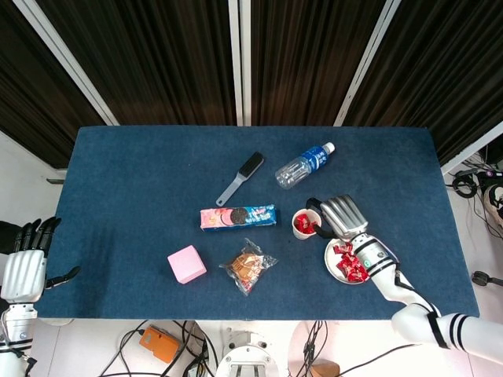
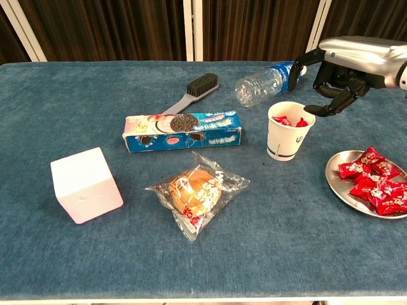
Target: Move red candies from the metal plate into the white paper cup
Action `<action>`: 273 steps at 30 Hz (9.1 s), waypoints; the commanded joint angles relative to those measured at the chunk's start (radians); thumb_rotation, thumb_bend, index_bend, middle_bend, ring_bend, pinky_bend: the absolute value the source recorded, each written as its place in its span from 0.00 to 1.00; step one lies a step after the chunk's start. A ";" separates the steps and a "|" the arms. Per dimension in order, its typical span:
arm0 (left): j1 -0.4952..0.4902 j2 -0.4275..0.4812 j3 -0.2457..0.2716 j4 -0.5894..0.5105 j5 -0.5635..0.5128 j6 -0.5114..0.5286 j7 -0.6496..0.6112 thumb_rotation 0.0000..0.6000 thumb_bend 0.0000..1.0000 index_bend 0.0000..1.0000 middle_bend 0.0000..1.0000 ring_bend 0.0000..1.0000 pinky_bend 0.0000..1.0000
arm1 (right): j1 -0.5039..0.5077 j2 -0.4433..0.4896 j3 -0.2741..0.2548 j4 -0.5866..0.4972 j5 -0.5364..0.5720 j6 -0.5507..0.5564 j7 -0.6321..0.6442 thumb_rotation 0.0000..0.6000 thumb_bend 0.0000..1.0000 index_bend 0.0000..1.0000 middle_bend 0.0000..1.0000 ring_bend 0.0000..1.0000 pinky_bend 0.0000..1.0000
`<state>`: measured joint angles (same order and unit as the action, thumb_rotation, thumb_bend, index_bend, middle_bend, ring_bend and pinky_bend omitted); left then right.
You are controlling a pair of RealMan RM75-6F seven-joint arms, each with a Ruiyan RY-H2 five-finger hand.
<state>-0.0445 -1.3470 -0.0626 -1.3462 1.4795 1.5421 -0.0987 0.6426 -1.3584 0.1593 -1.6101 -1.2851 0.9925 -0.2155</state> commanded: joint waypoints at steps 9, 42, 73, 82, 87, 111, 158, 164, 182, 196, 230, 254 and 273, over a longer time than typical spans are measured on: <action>-0.006 -0.003 0.000 0.005 0.006 -0.002 -0.005 1.00 0.02 0.09 0.09 0.00 0.00 | -0.180 0.171 -0.157 -0.069 -0.103 0.147 0.007 1.00 0.49 0.48 0.94 1.00 1.00; 0.004 0.001 0.004 -0.005 0.003 0.007 0.000 1.00 0.02 0.09 0.09 0.00 0.00 | -0.112 0.008 -0.139 0.092 0.025 -0.067 -0.093 1.00 0.49 0.52 0.94 1.00 1.00; 0.009 -0.014 0.005 0.030 0.006 0.012 -0.034 1.00 0.02 0.09 0.09 0.00 0.00 | -0.126 0.006 -0.136 0.085 -0.030 -0.006 -0.069 1.00 0.50 0.67 0.94 1.00 1.00; 0.002 -0.012 0.001 0.024 0.011 0.011 -0.030 1.00 0.02 0.09 0.09 0.00 0.00 | -0.079 0.110 -0.027 -0.056 -0.063 0.029 0.056 1.00 0.50 0.68 0.94 1.00 1.00; 0.000 -0.008 -0.001 0.017 0.011 0.010 -0.022 1.00 0.02 0.09 0.09 0.00 0.00 | -0.008 0.066 0.028 -0.033 -0.018 -0.030 0.054 1.00 0.50 0.67 0.94 1.00 1.00; -0.004 -0.010 -0.001 0.014 0.007 0.002 -0.011 1.00 0.02 0.09 0.09 0.00 0.00 | 0.053 -0.014 0.004 0.058 0.006 -0.068 0.038 1.00 0.50 0.48 0.94 1.00 1.00; 0.010 -0.005 0.002 0.003 0.009 0.025 -0.010 1.00 0.02 0.09 0.09 0.00 0.00 | -0.075 -0.008 -0.154 0.211 -0.043 -0.100 -0.119 1.00 0.47 0.60 0.94 1.00 1.00; 0.010 -0.007 -0.001 0.006 0.013 0.031 -0.014 1.00 0.02 0.09 0.09 0.00 0.00 | -0.079 0.010 -0.135 0.178 -0.060 -0.064 -0.081 1.00 0.52 0.69 0.94 1.00 1.00; 0.006 -0.009 -0.003 0.012 0.008 0.022 -0.017 1.00 0.02 0.09 0.09 0.00 0.00 | 0.035 0.007 0.012 0.066 -0.014 -0.073 -0.024 1.00 0.52 0.67 0.94 1.00 1.00; 0.011 -0.013 -0.002 0.026 0.003 0.021 -0.026 1.00 0.02 0.09 0.09 0.00 0.00 | 0.065 -0.048 0.005 0.102 0.009 -0.079 -0.033 1.00 0.50 0.45 0.94 1.00 1.00; 0.010 -0.027 0.002 0.050 0.018 0.030 -0.046 1.00 0.02 0.09 0.09 0.00 0.00 | -0.224 0.024 -0.195 -0.033 0.000 0.093 -0.108 1.00 0.42 0.50 0.94 1.00 1.00; 0.012 -0.030 0.002 0.061 0.014 0.026 -0.053 1.00 0.02 0.09 0.09 0.00 0.00 | -0.191 -0.022 -0.161 0.029 0.042 0.009 -0.110 1.00 0.42 0.56 0.94 1.00 1.00; 0.012 -0.032 0.001 0.066 0.020 0.033 -0.057 1.00 0.02 0.09 0.09 0.00 0.00 | -0.190 0.098 -0.086 -0.098 -0.046 0.104 -0.007 1.00 0.49 0.66 0.94 1.00 1.00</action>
<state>-0.0327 -1.3791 -0.0618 -1.2805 1.4990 1.5754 -0.1557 0.4487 -1.2916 0.0498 -1.6760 -1.3132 1.0755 -0.2439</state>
